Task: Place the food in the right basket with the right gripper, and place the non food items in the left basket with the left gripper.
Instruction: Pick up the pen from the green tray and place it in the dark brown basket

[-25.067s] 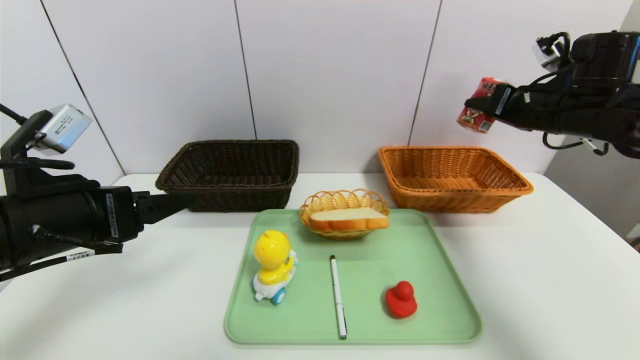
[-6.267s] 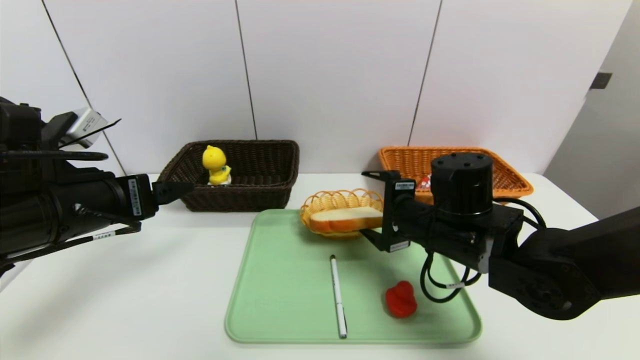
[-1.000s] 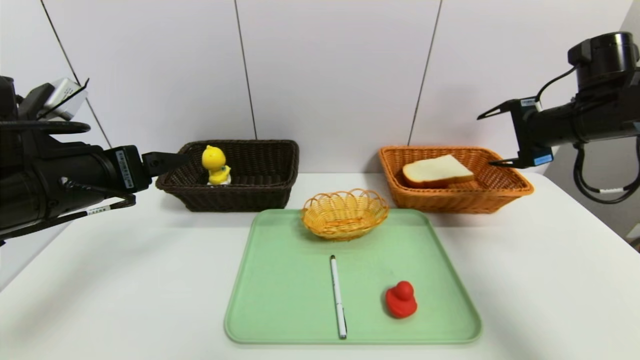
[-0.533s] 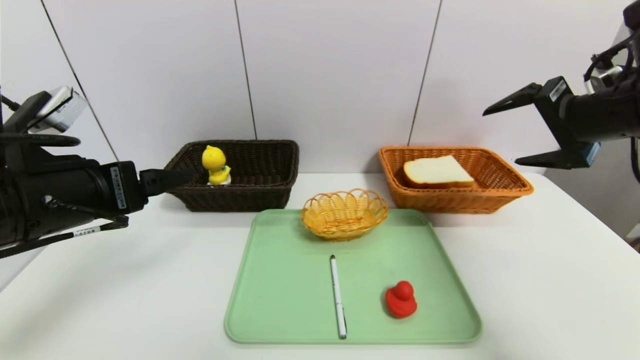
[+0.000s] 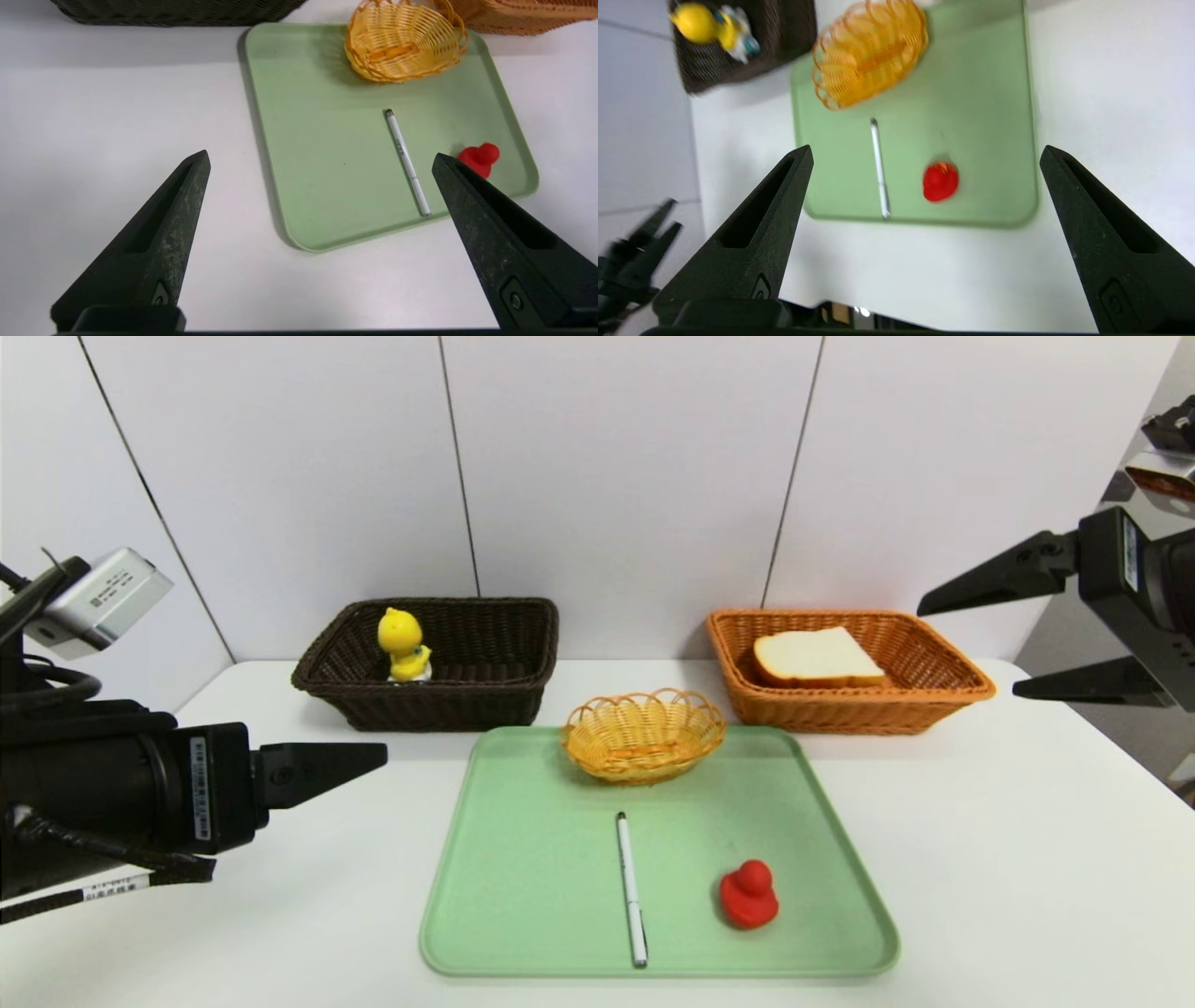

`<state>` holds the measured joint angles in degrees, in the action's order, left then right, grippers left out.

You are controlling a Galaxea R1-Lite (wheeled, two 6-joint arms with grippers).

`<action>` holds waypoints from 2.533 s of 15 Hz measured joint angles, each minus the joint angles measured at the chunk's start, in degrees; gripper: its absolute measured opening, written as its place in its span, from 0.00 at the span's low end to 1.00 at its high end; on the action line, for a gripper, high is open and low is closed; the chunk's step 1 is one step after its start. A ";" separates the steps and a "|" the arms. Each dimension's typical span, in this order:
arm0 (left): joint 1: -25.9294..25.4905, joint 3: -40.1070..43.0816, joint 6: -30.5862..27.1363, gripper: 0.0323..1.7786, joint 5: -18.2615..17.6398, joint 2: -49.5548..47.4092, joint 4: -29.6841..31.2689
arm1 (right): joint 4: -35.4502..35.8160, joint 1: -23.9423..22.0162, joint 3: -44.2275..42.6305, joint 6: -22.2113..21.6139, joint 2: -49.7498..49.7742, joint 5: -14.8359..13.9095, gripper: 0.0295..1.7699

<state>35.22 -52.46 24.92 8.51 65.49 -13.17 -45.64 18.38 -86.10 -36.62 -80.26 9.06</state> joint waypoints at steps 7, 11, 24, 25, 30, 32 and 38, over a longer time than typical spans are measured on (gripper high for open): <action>11.74 -5.10 2.19 0.95 7.30 8.40 -2.05 | 12.29 4.79 17.18 29.18 8.16 -7.38 0.96; 15.49 -8.75 4.35 0.95 12.54 15.91 -1.77 | 31.40 4.30 32.02 39.40 9.75 -8.85 0.96; 21.57 -40.55 13.86 0.95 14.25 44.79 -27.26 | 32.44 -2.40 38.03 31.42 11.25 -12.97 0.96; 21.64 -42.53 14.24 0.95 14.17 46.45 -28.70 | 32.41 -2.56 38.01 31.20 11.24 -12.91 0.96; 21.88 -52.40 21.83 0.95 12.48 54.36 -35.60 | 32.45 -4.56 38.28 31.04 11.14 -10.53 0.96; 21.88 -53.77 22.95 0.95 10.86 56.15 -36.97 | 32.56 -4.78 38.51 30.98 11.13 -10.33 0.96; 21.61 -57.86 24.80 0.95 10.14 60.54 -40.25 | 32.67 -4.88 38.64 29.76 11.00 -10.09 0.96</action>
<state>56.83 -110.31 49.71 18.65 126.03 -53.42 -12.97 13.51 -47.46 -6.86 -69.27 -1.04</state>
